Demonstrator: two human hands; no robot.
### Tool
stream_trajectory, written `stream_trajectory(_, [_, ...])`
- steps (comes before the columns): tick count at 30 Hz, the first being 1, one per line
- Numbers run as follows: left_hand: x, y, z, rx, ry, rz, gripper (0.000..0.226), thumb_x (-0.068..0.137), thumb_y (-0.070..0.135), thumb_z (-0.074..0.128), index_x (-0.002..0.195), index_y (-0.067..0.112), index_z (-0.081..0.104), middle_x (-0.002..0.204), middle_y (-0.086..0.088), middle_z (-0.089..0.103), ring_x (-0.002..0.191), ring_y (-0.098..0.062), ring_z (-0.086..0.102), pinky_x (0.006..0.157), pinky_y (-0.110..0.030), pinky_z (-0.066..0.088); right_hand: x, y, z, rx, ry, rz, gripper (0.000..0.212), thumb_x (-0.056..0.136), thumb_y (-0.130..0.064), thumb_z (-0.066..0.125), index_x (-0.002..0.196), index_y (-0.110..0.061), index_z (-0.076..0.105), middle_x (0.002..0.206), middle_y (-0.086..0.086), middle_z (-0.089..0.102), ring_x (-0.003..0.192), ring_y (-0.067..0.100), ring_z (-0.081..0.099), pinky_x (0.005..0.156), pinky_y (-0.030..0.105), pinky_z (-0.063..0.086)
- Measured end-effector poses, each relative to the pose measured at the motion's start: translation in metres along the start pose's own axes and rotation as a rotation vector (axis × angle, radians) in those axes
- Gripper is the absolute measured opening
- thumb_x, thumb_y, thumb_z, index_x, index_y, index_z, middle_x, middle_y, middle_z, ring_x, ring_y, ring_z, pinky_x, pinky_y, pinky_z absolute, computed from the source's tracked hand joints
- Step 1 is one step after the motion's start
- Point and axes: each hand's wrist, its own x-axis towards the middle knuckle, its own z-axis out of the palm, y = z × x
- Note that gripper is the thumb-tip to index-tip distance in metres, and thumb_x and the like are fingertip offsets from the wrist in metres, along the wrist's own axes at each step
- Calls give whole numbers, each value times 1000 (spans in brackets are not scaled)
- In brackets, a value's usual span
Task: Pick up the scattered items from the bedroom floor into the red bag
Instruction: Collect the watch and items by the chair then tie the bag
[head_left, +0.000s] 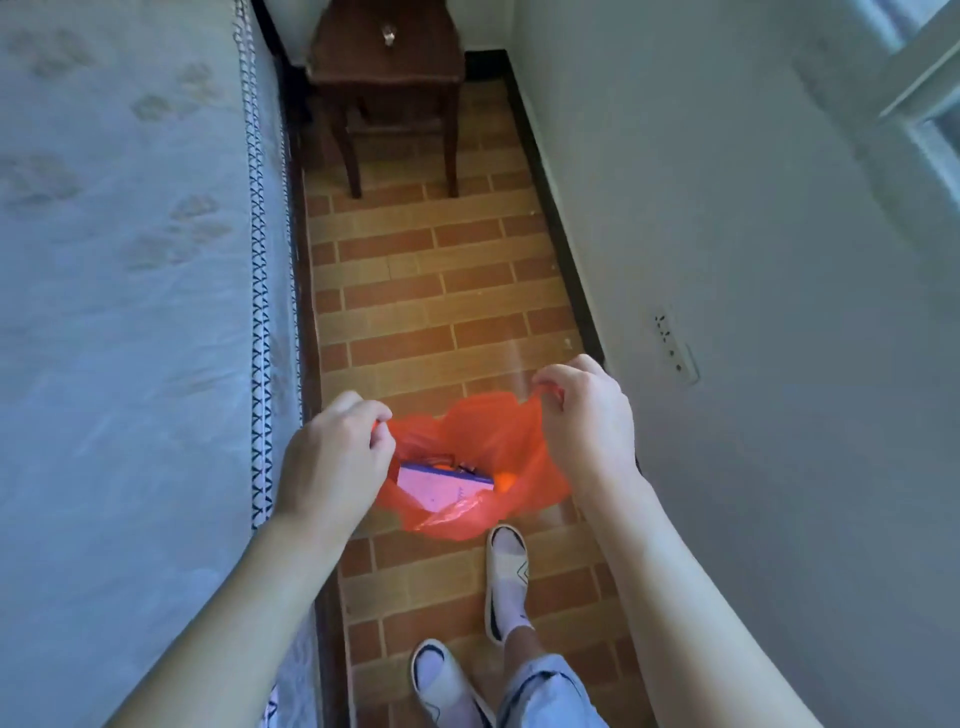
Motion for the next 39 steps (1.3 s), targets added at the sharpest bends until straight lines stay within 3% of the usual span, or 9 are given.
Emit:
stream_trajectory(5, [-21,36,-77,-81,81,62,17,85,2,69,94,13,77,91,1,69,74,-25,66,65,-31,55,-28,-46,-74,149,89,62,20,91,-13,67,95,-28,80,89,-9,65,78,15,63,66,27,48])
stream_trajectory(10, [-36,78,-143,-153,209,103,21,78,-4,71,91,11,78,87,0,69,69,-18,61,66,-20,43,-48,-90,-152,260,160,109,19,85,-17,66,92,-25,82,91,-8,73,82,11,67,68,13,42])
stream_trajectory(13, [-34,98,-179,-177,269,122,22,75,-6,70,88,10,78,86,-2,69,68,-21,63,64,-23,44,-55,-112,-195,275,178,81,19,78,-19,65,88,-22,81,88,-6,74,83,12,68,74,20,50])
stream_trajectory(21, [-11,145,-269,-154,403,206,18,75,-1,70,86,11,78,85,-4,70,70,-26,65,65,-32,54,-44,-151,-293,232,219,-27,20,72,-14,65,82,-22,80,81,-4,74,78,18,67,69,25,50])
stream_trajectory(31, [38,185,-319,-108,509,207,19,75,5,72,84,20,77,85,4,70,71,-26,65,59,-33,53,10,-179,-353,276,266,-103,21,76,-10,63,78,-25,77,73,-8,67,72,17,61,60,21,40])
stream_trajectory(39, [90,205,-323,-123,549,198,19,74,3,73,82,20,77,83,6,69,71,-25,64,59,-32,51,63,-182,-370,274,302,-131,18,76,-14,63,80,-25,77,76,-7,71,74,18,64,65,27,49])
